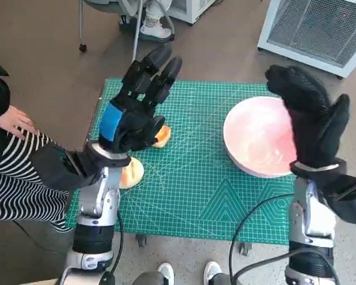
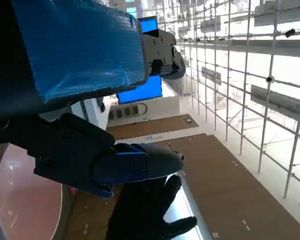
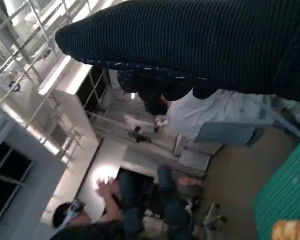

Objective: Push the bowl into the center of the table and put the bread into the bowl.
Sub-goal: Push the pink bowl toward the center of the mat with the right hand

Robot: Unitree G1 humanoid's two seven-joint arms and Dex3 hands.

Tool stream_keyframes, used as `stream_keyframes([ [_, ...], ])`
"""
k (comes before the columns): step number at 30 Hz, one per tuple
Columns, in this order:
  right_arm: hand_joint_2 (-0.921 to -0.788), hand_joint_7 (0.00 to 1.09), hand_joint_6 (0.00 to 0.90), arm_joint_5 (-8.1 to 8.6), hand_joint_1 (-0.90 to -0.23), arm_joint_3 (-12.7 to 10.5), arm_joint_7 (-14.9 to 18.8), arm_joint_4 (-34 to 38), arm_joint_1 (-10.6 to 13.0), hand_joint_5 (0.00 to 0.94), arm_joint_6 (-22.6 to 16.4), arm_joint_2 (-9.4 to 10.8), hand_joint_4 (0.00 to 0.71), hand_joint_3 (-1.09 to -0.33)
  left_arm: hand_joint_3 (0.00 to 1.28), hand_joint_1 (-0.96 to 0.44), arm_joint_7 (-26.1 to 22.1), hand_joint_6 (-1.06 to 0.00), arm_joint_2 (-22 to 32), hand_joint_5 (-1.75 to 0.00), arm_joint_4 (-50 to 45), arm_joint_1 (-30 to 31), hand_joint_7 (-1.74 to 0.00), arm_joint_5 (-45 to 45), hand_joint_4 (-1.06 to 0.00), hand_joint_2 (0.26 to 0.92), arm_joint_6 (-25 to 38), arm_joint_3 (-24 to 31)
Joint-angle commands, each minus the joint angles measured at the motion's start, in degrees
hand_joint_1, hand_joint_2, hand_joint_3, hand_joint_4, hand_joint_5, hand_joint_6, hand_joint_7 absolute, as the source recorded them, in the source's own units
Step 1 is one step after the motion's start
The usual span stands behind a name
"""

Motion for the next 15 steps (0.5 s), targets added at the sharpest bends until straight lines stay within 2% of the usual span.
stream_keyframes([
  [1,-0.921,0.48,0.038,-3.75,-0.728,-3.8,-4.4,5.1,1.2,0.002,-3.3,-2.6,0.137,-0.831,0.45,-0.7,-0.2,0.0,0.3,-0.08,1.4,0.3,-0.5,0.3,-0.1,0.921,-1.6,0.6],
  [2,-0.921,0.49,0.024,-4.35,-0.726,-4.3,-5.2,5.9,1.1,0.001,-3.9,-3.0,0.134,-0.844,0.45,-0.7,-0.2,0.0,0.4,-0.08,1.6,0.3,-0.5,0.3,-0.1,0.921,-1.8,0.7],
  [3,-0.921,0.45,0.015,-4.71,-0.72,-5.1,-6.1,7.1,1.0,0.004,-4.4,-3.5,0.104,-0.867,0.45,-0.7,-0.2,0.0,0.4,-0.08,1.8,0.3,-0.5,0.3,-0.1,0.921,-2.1,0.7],
  [8,-0.921,0.49,0.002,-5.38,-0.728,-7.9,-8.8,14.6,-0.5,0.016,-7.2,-5.8,0.109,-0.873,0.44,-0.7,-0.2,0.0,0.6,-0.08,3.2,0.1,-0.5,0.8,-0.1,0.921,-3.8,1.0],
  [11,-0.921,0.5,0.0,-4.72,-0.706,-9.6,-9.6,21.4,-1.9,0.014,-8.8,-7.6,0.105,-0.884,0.45,-0.69,-0.2,0.0,0.8,-0.08,4.4,-0.2,-0.49,1.1,-0.11,0.921,-5.0,1.2],
  [15,-0.921,0.46,0.005,-3.89,-0.68,-10.8,-9.8,28.4,-3.6,0.012,-10.2,-8.8,0.084,-0.907,0.47,-0.69,-0.2,0.0,0.9,-0.07,5.5,-0.5,-0.49,1.3,-0.11,0.921,-6.2,1.3],
])
